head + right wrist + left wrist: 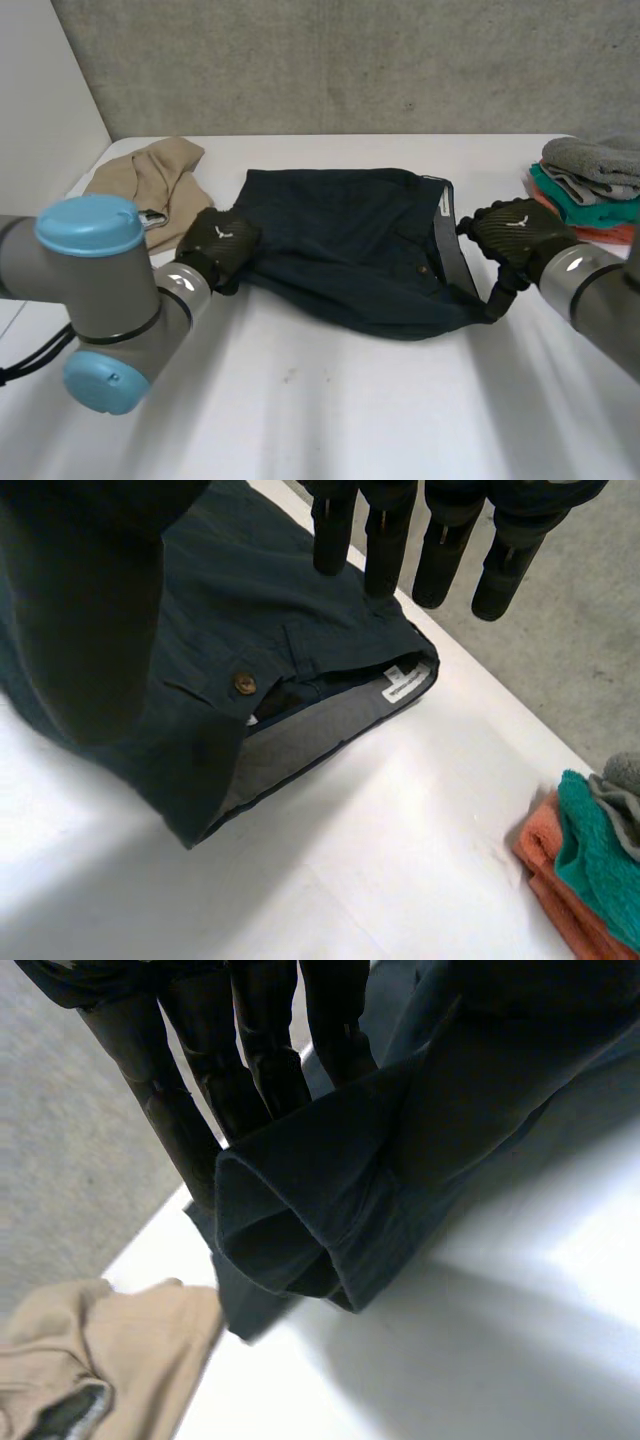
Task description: Fold the laundry.
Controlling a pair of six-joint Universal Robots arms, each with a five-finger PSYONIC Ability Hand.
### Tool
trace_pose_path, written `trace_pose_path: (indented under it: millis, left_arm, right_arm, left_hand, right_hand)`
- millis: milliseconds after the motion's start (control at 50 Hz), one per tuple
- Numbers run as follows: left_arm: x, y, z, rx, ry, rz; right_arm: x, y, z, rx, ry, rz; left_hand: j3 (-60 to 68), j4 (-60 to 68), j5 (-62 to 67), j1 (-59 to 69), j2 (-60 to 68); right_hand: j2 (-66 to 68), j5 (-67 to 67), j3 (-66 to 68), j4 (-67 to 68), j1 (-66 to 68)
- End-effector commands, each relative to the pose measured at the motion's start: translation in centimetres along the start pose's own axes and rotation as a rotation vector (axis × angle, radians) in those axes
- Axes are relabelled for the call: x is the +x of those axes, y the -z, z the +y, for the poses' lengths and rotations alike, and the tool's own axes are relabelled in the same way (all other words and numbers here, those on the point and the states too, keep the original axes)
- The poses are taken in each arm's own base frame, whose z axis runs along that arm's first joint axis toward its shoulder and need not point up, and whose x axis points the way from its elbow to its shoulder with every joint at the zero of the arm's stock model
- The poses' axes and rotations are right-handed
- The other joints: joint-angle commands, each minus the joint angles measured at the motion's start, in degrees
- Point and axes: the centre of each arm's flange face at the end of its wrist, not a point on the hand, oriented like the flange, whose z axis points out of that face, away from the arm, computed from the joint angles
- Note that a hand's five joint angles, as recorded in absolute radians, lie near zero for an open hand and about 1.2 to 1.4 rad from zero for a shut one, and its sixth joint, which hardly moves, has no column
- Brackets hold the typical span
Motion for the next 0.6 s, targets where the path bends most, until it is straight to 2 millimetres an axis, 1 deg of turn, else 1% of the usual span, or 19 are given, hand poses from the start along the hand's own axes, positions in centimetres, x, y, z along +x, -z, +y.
trace_pose_path:
  millis: [20, 40, 60, 100, 160, 200, 220, 320, 340, 360, 380, 400, 440, 460, 480, 520, 540, 580, 600]
  left_arm:
    - [-1.0, 1.6, -1.7, 0.037, 0.038, -0.022]
    - [-1.0, 1.8, -1.8, 0.04, 0.049, -0.022]
    - [-1.0, 1.9, -1.9, 0.039, 0.06, -0.021]
    - [-1.2, 2.1, -2.2, 0.044, 0.086, -0.018]
    - [-1.2, 2.3, -2.4, 0.049, 0.106, -0.001]
    - [-1.2, 2.3, -2.5, 0.052, 0.109, 0.007]
    - [-1.2, 2.3, -2.5, 0.052, 0.111, 0.012]
    - [-1.2, 2.4, -2.6, 0.051, 0.115, 0.023]
    - [-1.2, 2.5, -2.6, 0.051, 0.116, 0.023]
    - [-1.3, 2.5, -2.7, 0.053, 0.116, 0.02]
    - [-1.3, 2.6, -2.8, 0.054, 0.116, 0.019]
    - [-1.5, 2.8, -3.1, 0.06, 0.116, 0.017]
    - [-1.6, 3.1, -3.4, 0.064, 0.115, 0.015]
    - [-1.8, 3.3, -3.5, 0.065, 0.117, 0.013]
    - [-2.2, 3.8, -4.1, 0.076, 0.115, 0.004]
    - [-3.0, 4.5, -5.1, 0.092, 0.113, -0.015]
    - [-4.1, 5.3, -6.1, 0.113, 0.114, -0.038]
    - [-5.3, 6.3, -7.4, 0.143, 0.111, -0.071]
    - [-5.9, 6.9, -8.2, 0.165, 0.11, -0.085]
  right_arm:
    - [-1.0, 1.1, 0.7, -0.049, -0.014, -0.086]
    - [-1.2, 1.1, 0.9, -0.048, -0.016, -0.099]
    - [-2.0, 1.0, 1.4, -0.036, -0.014, -0.133]
    - [-2.6, 0.9, 1.8, -0.021, -0.014, -0.154]
    - [-3.4, 0.0, 2.9, 0.012, -0.012, -0.163]
    - [-3.9, -0.9, 3.6, 0.023, -0.008, -0.16]
    - [-4.3, -1.9, 4.3, 0.037, -0.008, -0.156]
    - [-4.7, -4.2, 5.3, 0.067, 0.008, -0.131]
    - [-4.7, -4.5, 5.5, 0.067, 0.007, -0.127]
    - [-4.7, -4.7, 5.6, 0.065, 0.007, -0.123]
    - [-4.5, -5.1, 5.5, 0.07, 0.005, -0.107]
    - [-4.3, -5.2, 5.5, 0.07, 0.002, -0.097]
    - [-3.9, -5.3, 5.3, 0.072, 0.002, -0.074]
    - [-3.5, -5.0, 4.7, 0.087, 0.014, -0.055]
    - [-3.3, -4.8, 4.2, 0.105, 0.019, -0.046]
    - [-2.2, -3.5, 2.1, 0.164, 0.031, -0.008]
    - [-1.0, -1.6, -0.8, 0.254, 0.041, 0.037]
    - [0.3, 1.0, -3.8, 0.337, 0.062, 0.081]
    - [1.1, 3.0, -5.7, 0.378, 0.085, 0.106]
  left_hand:
    - [11.9, 11.5, 14.5, 14.8, 11.6]
    - [11.9, 11.5, 14.5, 14.8, 11.6]
    - [11.9, 11.5, 14.5, 14.8, 11.6]
    - [11.9, 11.5, 14.5, 14.8, 11.6]
    - [11.9, 11.5, 14.5, 14.8, 11.6]
    - [11.9, 11.5, 14.5, 14.8, 11.6]
    - [11.9, 11.5, 14.5, 14.8, 11.6]
    - [11.9, 11.5, 14.5, 14.8, 11.6]
    - [11.9, 11.5, 14.5, 14.8, 11.6]
    - [11.9, 11.5, 14.5, 14.8, 11.6]
    - [11.9, 11.5, 14.5, 14.8, 11.6]
    - [11.9, 11.5, 14.5, 14.8, 11.6]
    - [11.9, 11.5, 14.5, 14.8, 11.6]
    - [11.9, 11.5, 14.5, 14.8, 11.6]
    - [11.9, 11.5, 14.5, 14.8, 11.6]
    - [11.9, 11.5, 14.5, 14.8, 11.6]
    - [11.9, 11.5, 14.5, 14.8, 11.6]
    - [11.9, 11.5, 14.5, 14.8, 11.6]
    - [11.9, 11.5, 14.5, 14.8, 11.6]
  right_hand:
    - [5.8, 5.3, 5.8, 5.7, 6.4]
    - [6.0, 5.4, 6.0, 5.8, 6.5]
    - [6.3, 5.8, 6.3, 6.2, 6.9]
    - [8.0, 7.4, 8.0, 7.8, 8.6]
    - [11.0, 10.5, 11.0, 10.9, 11.6]
    - [13.1, 12.5, 13.0, 12.9, 13.6]
    - [15.2, 14.7, 15.2, 15.1, 15.8]
    - [23.1, 22.6, 23.1, 23.0, 23.7]
    - [27.0, 26.4, 27.0, 26.8, 27.5]
    - [33.5, 32.9, 33.5, 33.4, 34.1]
    - [55.6, 55.0, 55.5, 55.4, 56.1]
    - [61.2, 60.6, 61.2, 61.1, 61.8]
    - [61.3, 60.7, 61.3, 61.1, 61.8]
    - [61.3, 60.7, 61.3, 61.1, 61.8]
    - [61.3, 60.7, 61.3, 61.1, 61.8]
    - [61.3, 60.7, 61.3, 61.1, 61.8]
    - [61.3, 60.7, 61.3, 61.1, 61.8]
    - [61.3, 60.7, 61.3, 61.1, 61.8]
    - [61.3, 60.7, 61.3, 61.1, 61.8]
